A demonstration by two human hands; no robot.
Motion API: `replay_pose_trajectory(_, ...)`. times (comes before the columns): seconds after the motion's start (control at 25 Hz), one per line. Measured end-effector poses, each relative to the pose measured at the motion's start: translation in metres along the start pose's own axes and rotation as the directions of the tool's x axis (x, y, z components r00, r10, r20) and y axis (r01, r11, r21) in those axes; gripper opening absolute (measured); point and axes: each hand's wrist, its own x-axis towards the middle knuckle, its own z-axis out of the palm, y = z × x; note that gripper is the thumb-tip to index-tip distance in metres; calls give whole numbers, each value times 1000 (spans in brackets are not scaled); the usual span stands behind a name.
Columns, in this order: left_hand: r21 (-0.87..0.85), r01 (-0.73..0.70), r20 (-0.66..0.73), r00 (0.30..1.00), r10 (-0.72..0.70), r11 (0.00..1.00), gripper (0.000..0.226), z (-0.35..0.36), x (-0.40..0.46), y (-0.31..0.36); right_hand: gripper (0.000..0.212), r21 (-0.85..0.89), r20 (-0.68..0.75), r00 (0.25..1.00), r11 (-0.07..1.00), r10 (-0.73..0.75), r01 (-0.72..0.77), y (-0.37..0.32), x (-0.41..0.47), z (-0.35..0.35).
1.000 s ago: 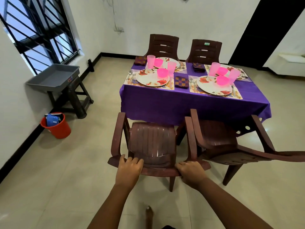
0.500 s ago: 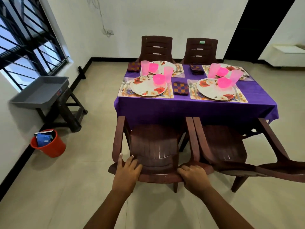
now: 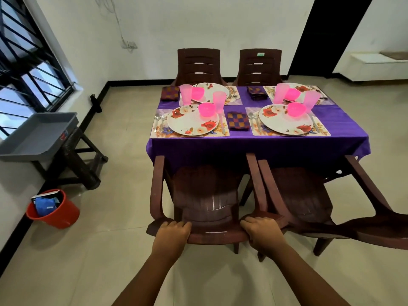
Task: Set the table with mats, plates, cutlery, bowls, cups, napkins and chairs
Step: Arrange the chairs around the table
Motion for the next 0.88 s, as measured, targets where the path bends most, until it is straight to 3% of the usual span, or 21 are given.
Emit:
replay_pose_trajectory(0.24, -4, -116, -88, 989, 115, 993, 27, 2, 8, -9, 26, 13, -66, 998, 1000, 23, -23, 2, 5, -2)
replay_pose_trajectory(0.32, -3, -124, -113, 986, 123, 992, 13, 1, 5, -11, 31, 6, 68, 998, 1000, 17, -17, 2, 7, -7)
replay_pose_trajectory(0.4, -13, -121, -96, 988, 119, 993, 29, 6, 6, -12, 59, 45, 271, 962, 999, 16, -29, 10, 7, -20)
replay_pose_trajectory(0.48, -12, -115, -93, 989, 114, 993, 36, 11, 6, -15, 76, 103, 267, 955, 981, 131, -163, 25, -4, -31)
replay_pose_trajectory(0.56, -5, -124, -92, 988, 123, 992, 27, 11, 5, -16, 75, 147, 134, 908, 898, 397, -414, 46, -33, -35)
replay_pose_trajectory(0.64, 3, -117, -99, 988, 117, 993, 20, 8, 5, -18, 61, 134, -17, 714, 709, 700, -692, 69, -63, -33)
replay_pose_trajectory(0.72, -6, -109, -47, 993, 109, 994, 43, 5, 7, -15, 52, 191, -115, 436, 450, 893, -872, 91, -89, -33)
replay_pose_trajectory(0.8, -23, -96, -43, 995, 95, 995, 49, 1, 8, -13, 58, 312, -31, 179, 179, 983, -933, 111, -110, -33)
replay_pose_trajectory(0.84, -19, -125, -62, 990, 124, 992, 48, 2, 9, -7, 63, 351, 60, 84, 58, 995, -934, 120, -129, -30)
replay_pose_trajectory(0.88, -15, -142, -82, 987, 141, 990, 46, 1, 9, -10, 68, 366, 124, 75, 25, 990, -930, 126, -136, -26)
